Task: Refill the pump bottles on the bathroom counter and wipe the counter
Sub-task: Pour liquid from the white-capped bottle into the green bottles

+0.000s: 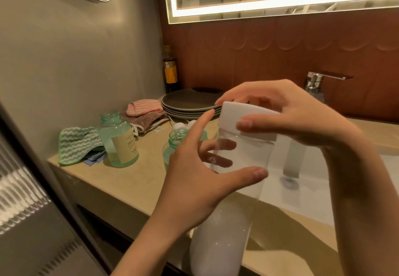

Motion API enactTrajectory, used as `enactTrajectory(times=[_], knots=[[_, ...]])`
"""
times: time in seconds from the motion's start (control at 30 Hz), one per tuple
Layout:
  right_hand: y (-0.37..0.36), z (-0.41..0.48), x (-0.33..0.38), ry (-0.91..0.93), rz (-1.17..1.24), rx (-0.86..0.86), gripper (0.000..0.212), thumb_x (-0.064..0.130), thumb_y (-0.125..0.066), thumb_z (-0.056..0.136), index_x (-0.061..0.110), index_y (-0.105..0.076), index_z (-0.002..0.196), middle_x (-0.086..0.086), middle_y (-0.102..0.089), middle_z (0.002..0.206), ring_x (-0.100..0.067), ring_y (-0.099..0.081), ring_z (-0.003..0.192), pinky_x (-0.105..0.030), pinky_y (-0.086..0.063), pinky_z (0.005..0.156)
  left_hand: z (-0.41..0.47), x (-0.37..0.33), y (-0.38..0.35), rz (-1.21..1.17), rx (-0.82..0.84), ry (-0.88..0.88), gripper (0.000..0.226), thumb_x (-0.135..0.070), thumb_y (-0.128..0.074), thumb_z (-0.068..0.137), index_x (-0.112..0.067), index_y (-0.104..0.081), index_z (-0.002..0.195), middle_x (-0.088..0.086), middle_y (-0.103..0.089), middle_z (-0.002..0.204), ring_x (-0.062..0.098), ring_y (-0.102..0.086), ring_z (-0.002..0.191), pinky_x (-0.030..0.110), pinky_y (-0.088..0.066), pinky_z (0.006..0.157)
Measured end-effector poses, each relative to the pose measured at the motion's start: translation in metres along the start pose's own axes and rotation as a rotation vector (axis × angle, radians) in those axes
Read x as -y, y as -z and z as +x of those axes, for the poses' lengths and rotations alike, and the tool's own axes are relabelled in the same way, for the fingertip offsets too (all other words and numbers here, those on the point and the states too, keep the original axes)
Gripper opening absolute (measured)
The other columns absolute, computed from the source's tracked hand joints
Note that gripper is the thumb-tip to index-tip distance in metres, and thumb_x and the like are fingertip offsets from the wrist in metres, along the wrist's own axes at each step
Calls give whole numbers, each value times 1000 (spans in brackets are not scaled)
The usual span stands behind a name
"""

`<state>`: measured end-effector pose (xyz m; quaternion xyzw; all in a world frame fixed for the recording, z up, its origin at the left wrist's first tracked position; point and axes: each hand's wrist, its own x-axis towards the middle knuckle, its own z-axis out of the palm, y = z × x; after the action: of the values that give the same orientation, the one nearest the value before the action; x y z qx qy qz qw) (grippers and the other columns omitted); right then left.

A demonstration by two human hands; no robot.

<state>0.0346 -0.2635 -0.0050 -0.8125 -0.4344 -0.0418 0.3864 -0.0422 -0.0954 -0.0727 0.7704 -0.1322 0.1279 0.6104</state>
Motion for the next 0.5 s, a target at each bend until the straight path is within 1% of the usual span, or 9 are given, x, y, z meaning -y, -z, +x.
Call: enactTrajectory(times=[0.03, 0.1, 0.17, 0.23, 0.27, 0.33, 0.4, 0.5], knots=[[-3, 2, 0, -26, -64, -36, 44, 64, -57, 66, 40, -64, 101, 19, -66, 94, -6, -62, 92, -24, -54, 69, 0, 1, -1, 2, 5, 8, 105, -53, -81, 42, -46, -37, 138, -12, -70, 100, 10, -69, 88, 31, -58, 73], [-6, 4, 0, -44, -87, -57, 46, 69, -51, 65, 38, -66, 96, 18, -65, 91, -5, -61, 92, -25, -53, 71, 0, 2, -2, -1, 17, 21, 102, -53, -81, 43, -48, -39, 135, -12, -70, 100, 10, -69, 87, 30, -58, 72], [-5, 3, 0, -2, 25, 19, 49, 63, -50, 72, 30, -66, 104, 12, -67, 99, -9, -61, 99, -27, -52, 79, 0, 2, 1, -18, 24, 21, 102, -50, -82, 43, -50, -38, 135, -11, -70, 100, 12, -69, 87, 30, -58, 72], [-1, 0, -1, 56, 171, 100, 58, 61, -54, 77, 21, -62, 118, 4, -65, 113, -16, -59, 110, -28, -50, 89, 1, 1, 4, -73, 57, 25, 100, -42, -83, 44, -47, -40, 134, -8, -72, 101, 15, -70, 87, 28, -57, 72], [1, -2, -1, 75, 197, 113, 58, 59, -54, 80, 19, -60, 121, 3, -64, 117, -17, -58, 113, -27, -49, 90, 1, 1, 6, -108, 77, 33, 99, -39, -83, 45, -45, -40, 134, -5, -72, 101, 17, -70, 87, 27, -57, 72], [3, -3, -1, 77, 162, 84, 50, 49, -59, 81, 18, -60, 120, 3, -65, 116, -15, -59, 111, -23, -50, 87, 0, -1, 8, -142, 99, 46, 99, -36, -82, 46, -43, -41, 135, -3, -72, 102, 18, -70, 88, 28, -56, 75], [2, -2, 3, 71, 121, 32, 40, 41, -57, 81, 20, -63, 115, 7, -67, 109, -11, -62, 104, -19, -51, 79, -1, -1, 6, -120, 89, 34, 98, -39, -83, 46, -45, -41, 135, -4, -72, 103, 18, -70, 90, 32, -57, 77], [-2, -1, 5, 68, 54, -13, 35, 45, -57, 79, 27, -65, 107, 12, -67, 99, -9, -63, 96, -19, -53, 72, -4, -1, 1, -48, 43, 6, 99, -44, -84, 45, -50, -40, 134, -8, -71, 103, 14, -68, 91, 39, -58, 79]])
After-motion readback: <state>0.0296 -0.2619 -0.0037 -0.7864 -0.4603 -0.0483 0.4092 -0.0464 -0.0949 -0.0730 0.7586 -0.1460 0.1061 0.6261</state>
